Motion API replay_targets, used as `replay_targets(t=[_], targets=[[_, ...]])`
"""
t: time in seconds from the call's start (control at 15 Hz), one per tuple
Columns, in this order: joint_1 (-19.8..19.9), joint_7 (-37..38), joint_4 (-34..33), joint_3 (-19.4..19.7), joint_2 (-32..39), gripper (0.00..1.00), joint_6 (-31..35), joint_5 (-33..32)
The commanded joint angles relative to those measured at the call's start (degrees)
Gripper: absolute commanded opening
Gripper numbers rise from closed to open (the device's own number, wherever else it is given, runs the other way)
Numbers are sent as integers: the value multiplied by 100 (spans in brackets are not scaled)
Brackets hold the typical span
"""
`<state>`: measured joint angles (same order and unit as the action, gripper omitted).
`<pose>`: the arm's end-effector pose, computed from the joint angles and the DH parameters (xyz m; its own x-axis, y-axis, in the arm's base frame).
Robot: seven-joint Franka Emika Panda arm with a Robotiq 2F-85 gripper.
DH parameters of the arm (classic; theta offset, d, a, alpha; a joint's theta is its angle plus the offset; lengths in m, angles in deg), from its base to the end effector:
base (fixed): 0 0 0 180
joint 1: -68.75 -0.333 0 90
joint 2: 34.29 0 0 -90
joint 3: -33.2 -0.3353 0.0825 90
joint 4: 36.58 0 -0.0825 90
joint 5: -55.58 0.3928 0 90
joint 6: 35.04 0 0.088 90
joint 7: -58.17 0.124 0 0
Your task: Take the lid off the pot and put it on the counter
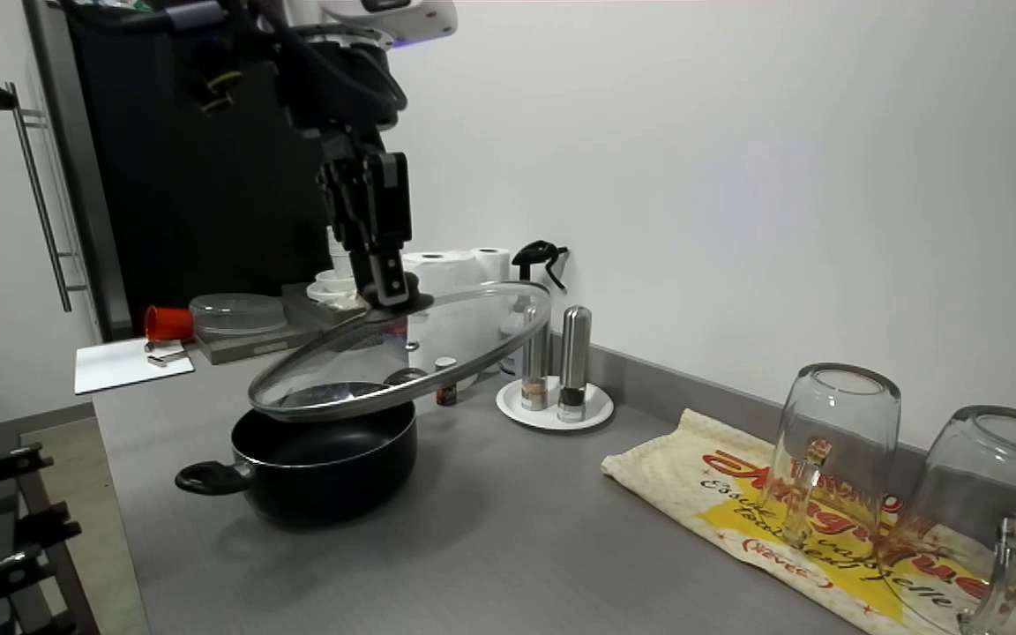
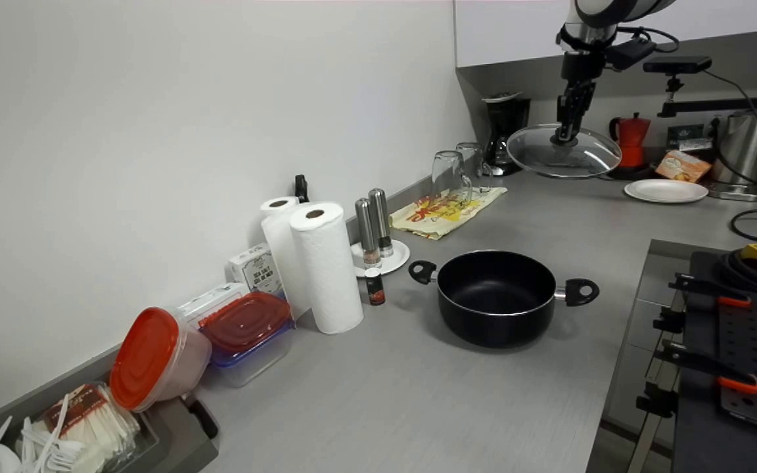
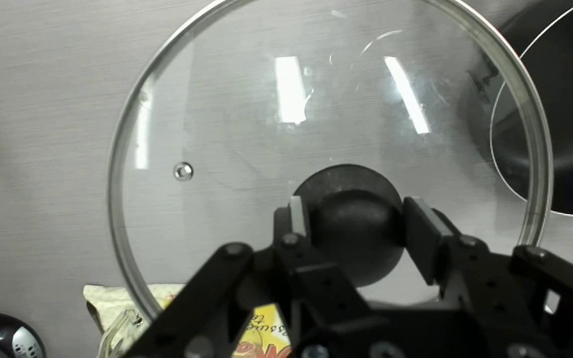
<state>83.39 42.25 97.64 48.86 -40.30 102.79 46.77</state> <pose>0.4424 -0.2626 0.3875 0.9824 -0.1362 0.1282 -0.1530 -0.9793 0.1322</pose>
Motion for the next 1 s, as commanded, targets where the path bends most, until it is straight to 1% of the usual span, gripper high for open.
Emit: replay_targets(t=[0.0,0.4,0.6,0.93], targets=[[-35,-215,-484,2,590,24,-50,90],[146,-548,-756,-39,1507,24,5,360],[249,-518,-882,-52,1805,24,72,429],[499,-598,-1255,-97,2196,24,23,753]])
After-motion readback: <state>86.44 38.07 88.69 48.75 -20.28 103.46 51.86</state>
